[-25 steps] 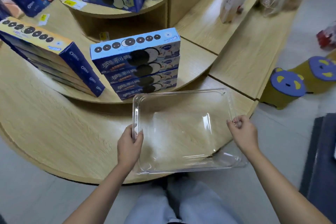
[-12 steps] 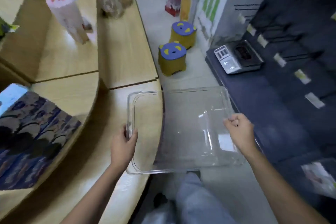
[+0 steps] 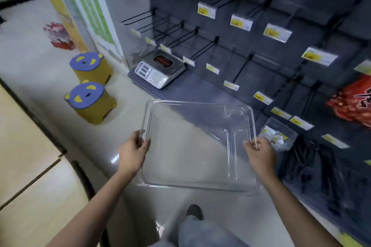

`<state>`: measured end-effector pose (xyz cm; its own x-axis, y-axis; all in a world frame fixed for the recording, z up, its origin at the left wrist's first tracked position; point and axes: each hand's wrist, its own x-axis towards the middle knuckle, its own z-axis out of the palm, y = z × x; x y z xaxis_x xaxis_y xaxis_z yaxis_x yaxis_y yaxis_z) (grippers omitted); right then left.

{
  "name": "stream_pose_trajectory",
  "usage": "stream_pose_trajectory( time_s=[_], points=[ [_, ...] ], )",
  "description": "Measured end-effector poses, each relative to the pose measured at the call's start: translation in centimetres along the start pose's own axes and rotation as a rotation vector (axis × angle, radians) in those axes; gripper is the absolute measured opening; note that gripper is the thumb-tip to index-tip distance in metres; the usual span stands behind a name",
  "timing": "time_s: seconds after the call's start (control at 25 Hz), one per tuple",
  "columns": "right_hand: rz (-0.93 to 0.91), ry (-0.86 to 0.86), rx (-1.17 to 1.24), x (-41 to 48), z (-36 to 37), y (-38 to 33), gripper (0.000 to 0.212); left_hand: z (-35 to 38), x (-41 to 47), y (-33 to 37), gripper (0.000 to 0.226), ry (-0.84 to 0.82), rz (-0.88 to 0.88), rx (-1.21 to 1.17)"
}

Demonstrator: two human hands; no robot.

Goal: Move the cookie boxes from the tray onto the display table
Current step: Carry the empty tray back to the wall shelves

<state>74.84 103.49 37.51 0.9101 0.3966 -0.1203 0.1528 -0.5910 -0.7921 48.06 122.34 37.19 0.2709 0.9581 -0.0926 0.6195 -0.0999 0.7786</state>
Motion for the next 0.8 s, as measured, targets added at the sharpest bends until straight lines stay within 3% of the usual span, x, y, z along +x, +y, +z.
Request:
stream_pose_trajectory(
  time_s=[0.36,0.8],
  points=[
    [0.095,0.152,-0.015,6.8,-0.8,1.0,0.015,8.2,10.3,4.9,0.027,-0.202,0.059,-0.029],
    [0.250,0.348,0.000,12.6,8.2,-0.4,0.021,11.8,27.1,6.7,0.029,-0.476,0.190,0.067]
  ],
)
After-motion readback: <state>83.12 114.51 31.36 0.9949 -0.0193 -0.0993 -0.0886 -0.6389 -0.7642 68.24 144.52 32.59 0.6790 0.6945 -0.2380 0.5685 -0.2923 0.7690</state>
